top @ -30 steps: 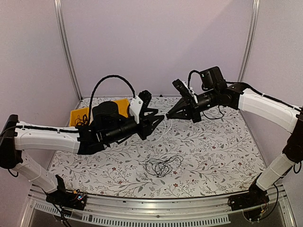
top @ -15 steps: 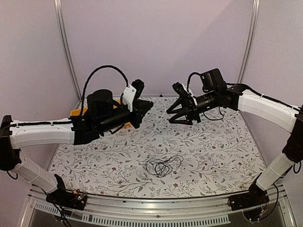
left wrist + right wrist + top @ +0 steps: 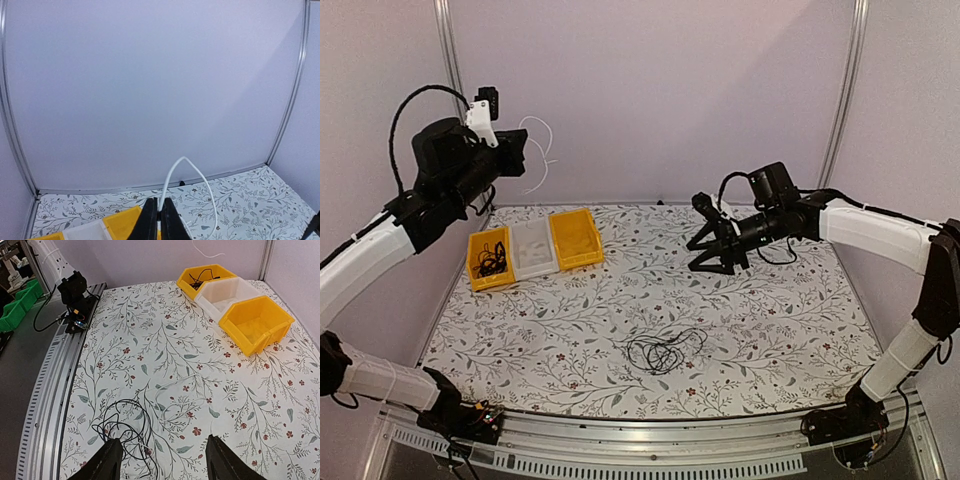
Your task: Untangle the cables
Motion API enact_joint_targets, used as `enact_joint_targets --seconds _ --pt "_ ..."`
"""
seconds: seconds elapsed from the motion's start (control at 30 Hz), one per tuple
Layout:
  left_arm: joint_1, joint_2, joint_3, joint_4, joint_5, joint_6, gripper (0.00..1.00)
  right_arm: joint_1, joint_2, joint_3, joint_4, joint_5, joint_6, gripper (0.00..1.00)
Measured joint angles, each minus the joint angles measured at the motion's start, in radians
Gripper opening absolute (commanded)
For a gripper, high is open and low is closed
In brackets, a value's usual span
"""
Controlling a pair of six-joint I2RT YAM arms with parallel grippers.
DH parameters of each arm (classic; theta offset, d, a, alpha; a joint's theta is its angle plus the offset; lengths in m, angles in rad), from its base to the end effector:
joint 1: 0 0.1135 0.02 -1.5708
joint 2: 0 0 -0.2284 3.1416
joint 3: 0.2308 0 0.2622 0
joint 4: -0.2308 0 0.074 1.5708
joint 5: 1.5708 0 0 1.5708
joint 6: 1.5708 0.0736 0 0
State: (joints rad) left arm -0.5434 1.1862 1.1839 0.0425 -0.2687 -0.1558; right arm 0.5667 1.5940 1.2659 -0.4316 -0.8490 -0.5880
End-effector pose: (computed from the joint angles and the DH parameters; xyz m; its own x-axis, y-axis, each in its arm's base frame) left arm 0.2964 -0.1562 0.3904 -0.0081 -0.1699 -0.9854 0.2735 0.9475 -0.1656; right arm 0.2869 0.2480 0.2319 -0.0320 -0.4548 -0.8900 -0.9995 0.0156 0.0280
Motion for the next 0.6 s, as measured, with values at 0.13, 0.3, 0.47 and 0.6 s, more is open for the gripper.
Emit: enact_joint_targets --seconds 0.13,0.3,0.47,0.6 --pt "0.087 0.022 0.034 -0.057 -0.036 -0.008 0.00 0.000 0.018 -0.002 0.000 0.010 -0.003 0.61" --pt "0.193 0.061 0.035 -0.074 -0.034 -0.012 0.00 0.000 0.031 -0.005 -0.001 0.044 -0.021 0.61" --pt "0.264 0.109 0.023 -0.059 -0.011 -0.014 0.00 0.000 0.031 -0.009 -0.001 0.064 -0.038 0.61" --pt "0.306 0.184 0.015 -0.034 0.014 -0.014 0.00 0.000 0.031 -0.011 -0.001 0.085 -0.051 0.61"
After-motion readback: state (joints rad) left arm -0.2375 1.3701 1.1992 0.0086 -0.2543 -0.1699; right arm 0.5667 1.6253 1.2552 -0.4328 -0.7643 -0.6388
